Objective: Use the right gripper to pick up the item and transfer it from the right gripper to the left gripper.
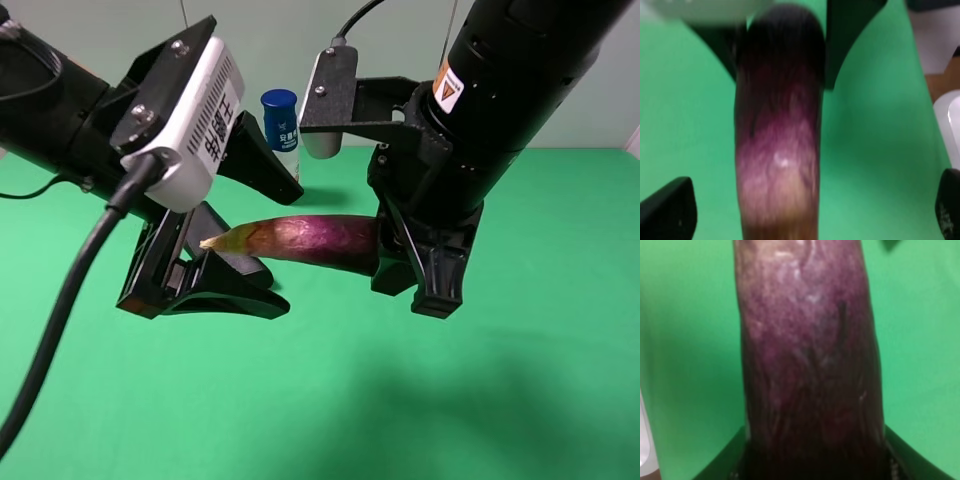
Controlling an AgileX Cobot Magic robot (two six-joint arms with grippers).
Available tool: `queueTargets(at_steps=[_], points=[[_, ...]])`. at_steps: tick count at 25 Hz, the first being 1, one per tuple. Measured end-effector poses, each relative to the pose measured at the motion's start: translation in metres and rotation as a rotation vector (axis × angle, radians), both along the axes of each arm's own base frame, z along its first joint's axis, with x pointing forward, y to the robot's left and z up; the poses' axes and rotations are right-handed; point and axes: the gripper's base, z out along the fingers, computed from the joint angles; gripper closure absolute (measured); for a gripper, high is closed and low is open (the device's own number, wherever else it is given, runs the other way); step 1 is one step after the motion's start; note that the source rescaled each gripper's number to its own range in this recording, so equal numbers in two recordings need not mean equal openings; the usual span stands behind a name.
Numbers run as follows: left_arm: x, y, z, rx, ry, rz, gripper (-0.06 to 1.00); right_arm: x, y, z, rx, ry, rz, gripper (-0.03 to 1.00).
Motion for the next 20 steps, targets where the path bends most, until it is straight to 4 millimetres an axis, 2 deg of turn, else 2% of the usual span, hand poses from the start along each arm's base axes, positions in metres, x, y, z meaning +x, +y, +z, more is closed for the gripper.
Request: queueTargets(at_steps=[8,20], points=[[-0.0004,-0.0004,0.0003,-0.005,-0.002,-0.007,0.20,-0.0007,0.0013,0.0003,0.015,0.007,0.005,0.96],[-0.0011,-0.0004,0.0003,-0.004,0.003,-0.014,0.23,0.0007,0.0033,0.0010,0.037,-0.010,0.006,0.96]])
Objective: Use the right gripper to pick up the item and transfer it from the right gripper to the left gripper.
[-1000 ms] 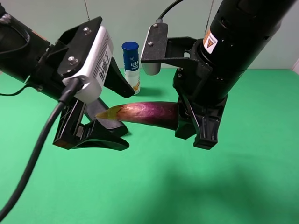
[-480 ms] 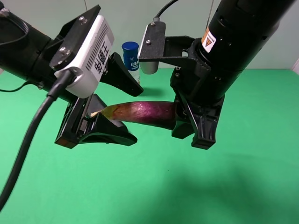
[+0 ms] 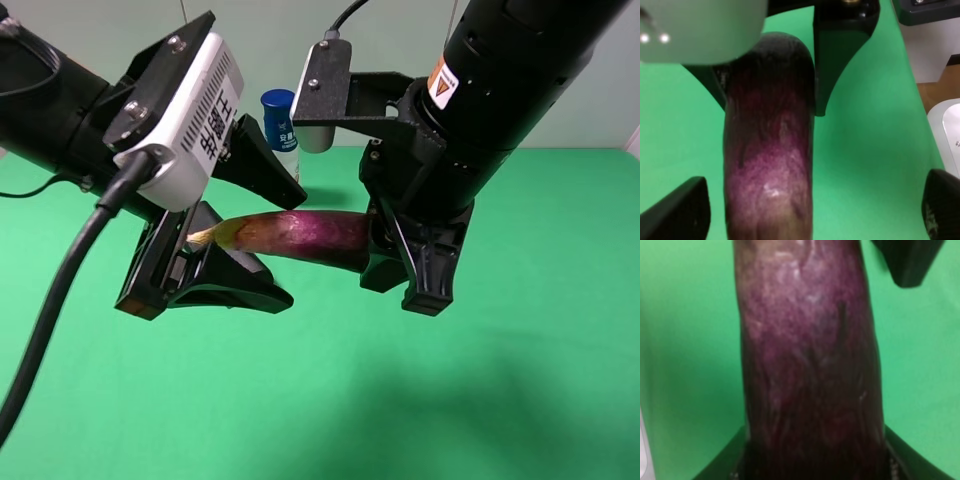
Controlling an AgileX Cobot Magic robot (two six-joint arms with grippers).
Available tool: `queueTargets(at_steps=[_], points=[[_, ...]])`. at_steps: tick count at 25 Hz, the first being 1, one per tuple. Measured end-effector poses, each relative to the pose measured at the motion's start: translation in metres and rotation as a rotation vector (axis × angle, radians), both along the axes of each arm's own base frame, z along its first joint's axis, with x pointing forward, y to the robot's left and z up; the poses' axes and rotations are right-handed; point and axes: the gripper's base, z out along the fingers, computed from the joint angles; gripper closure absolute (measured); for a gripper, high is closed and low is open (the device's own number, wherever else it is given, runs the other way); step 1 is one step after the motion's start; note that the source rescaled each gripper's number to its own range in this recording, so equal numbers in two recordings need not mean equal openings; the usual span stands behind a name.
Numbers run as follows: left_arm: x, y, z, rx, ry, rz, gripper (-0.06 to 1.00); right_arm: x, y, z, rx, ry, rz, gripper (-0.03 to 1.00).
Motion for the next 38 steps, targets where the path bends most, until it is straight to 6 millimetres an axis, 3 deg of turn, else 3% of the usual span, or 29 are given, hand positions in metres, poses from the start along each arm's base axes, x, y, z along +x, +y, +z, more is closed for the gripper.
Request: queueTargets(at_steps=[8,11,16,38], points=[[0.0004,0.0000,0.0001,0.000,-0.004,0.003,0.44,0.0002,0.0005,0.0002,0.005,-0.003,0.003,0.96],[0.0012,0.0001,0.0002,-0.001,-0.009,0.009,0.59,-0.0006,0.0005,0.0001,0.005,0.005,0.006,0.96],[0.0032,0.0001,0.0010,-0.003,-0.024,0.024,0.94,-0.0020,0.0008,0.0000,0.006,0.018,0.011,0.96],[0.0040,-0.0002,0.0021,-0.006,-0.030,0.028,0.94,-0.0025,-0.0008,0.0045,0.024,-0.006,0.011,0.96]])
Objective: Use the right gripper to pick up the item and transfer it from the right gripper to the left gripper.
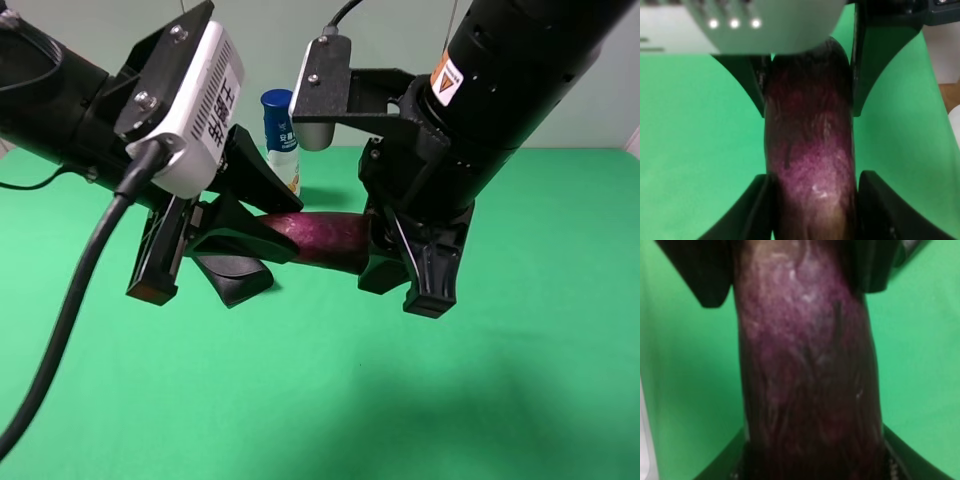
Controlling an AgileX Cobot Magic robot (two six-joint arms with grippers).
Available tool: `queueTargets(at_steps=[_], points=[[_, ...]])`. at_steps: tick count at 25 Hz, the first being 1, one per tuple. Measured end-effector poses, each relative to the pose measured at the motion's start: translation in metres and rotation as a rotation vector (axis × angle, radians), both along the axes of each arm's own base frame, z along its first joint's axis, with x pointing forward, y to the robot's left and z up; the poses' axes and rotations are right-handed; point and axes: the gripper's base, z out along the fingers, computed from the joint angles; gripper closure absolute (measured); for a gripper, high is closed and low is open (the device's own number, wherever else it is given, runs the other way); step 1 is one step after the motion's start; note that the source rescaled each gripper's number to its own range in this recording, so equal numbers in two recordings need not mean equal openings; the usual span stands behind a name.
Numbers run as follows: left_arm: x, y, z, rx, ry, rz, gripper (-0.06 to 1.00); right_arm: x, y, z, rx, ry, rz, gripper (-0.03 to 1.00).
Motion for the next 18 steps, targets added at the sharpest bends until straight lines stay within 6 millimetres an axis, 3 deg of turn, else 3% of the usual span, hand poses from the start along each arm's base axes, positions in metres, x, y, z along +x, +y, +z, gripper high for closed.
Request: queueTargets(at_steps=[18], points=[[0.0014,0.0005,0.0002,-0.002,-0.007,0.011,0.94,-0.0020,-0.0038,0.0096,0.041,-0.046,-0.001,0.96]])
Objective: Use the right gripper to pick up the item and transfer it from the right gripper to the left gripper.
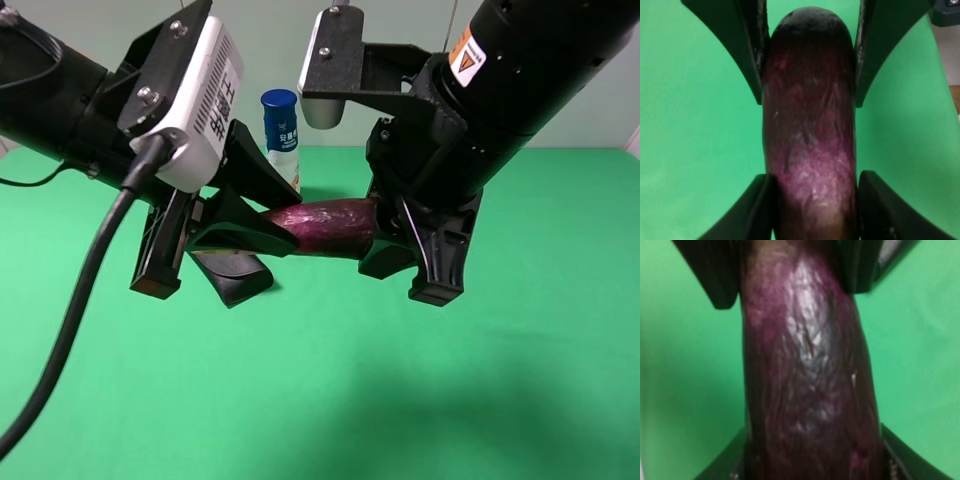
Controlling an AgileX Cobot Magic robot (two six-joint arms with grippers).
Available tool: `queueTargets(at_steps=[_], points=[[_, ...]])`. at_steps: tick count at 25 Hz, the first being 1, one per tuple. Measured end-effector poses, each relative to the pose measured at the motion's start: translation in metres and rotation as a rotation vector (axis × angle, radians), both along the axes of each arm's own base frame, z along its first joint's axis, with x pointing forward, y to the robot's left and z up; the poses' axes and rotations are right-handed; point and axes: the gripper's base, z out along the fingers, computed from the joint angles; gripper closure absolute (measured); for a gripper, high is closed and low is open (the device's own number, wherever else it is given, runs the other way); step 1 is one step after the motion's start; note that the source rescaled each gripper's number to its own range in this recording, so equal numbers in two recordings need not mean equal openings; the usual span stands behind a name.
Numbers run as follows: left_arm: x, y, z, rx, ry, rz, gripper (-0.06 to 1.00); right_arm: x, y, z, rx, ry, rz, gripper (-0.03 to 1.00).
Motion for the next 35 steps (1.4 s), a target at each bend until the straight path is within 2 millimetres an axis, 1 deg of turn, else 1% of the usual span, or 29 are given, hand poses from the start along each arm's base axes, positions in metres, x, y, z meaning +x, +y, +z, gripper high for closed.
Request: queueTargets(at_steps=[2,3,4,5,6,8,9,14,24,32,35], points=[[0.000,0.000,0.000,0.001,-0.001,-0.001,0.94,0.000,0.000,0.000,0.001,0.000,-0.001,0.96],[0.000,0.000,0.000,0.001,-0.002,0.000,0.94,0.000,0.000,0.000,0.008,0.000,-0.013,0.88],[-0.001,0.000,0.000,0.001,0.004,-0.006,0.94,0.002,0.002,0.001,0.034,-0.004,-0.038,0.55],[-0.002,0.000,0.000,0.003,0.012,-0.015,0.94,0.002,0.003,0.003,0.056,-0.009,-0.061,0.34],[-0.002,0.000,0.000,0.003,0.015,-0.019,0.94,0.003,0.004,0.004,0.076,-0.012,-0.082,0.19],[-0.003,0.000,0.000,0.003,0.018,-0.022,0.94,0.003,0.004,0.006,0.090,-0.017,-0.100,0.05],[-0.003,0.000,0.000,0.003,0.019,-0.022,0.94,0.003,0.004,0.007,0.093,-0.019,-0.102,0.02],[-0.003,0.000,-0.001,0.003,0.021,-0.025,0.94,0.004,0.004,0.007,0.094,-0.021,-0.104,-0.03],[-0.004,-0.001,-0.001,0.002,0.026,-0.030,0.94,0.001,0.001,0.008,0.082,-0.009,-0.106,-0.03],[-0.004,0.000,-0.001,0.005,0.027,-0.036,0.94,-0.011,-0.013,0.026,0.098,-0.021,-0.102,-0.03],[-0.004,0.000,-0.001,0.005,0.027,-0.036,0.94,-0.017,-0.021,0.037,0.129,-0.043,-0.100,-0.03]])
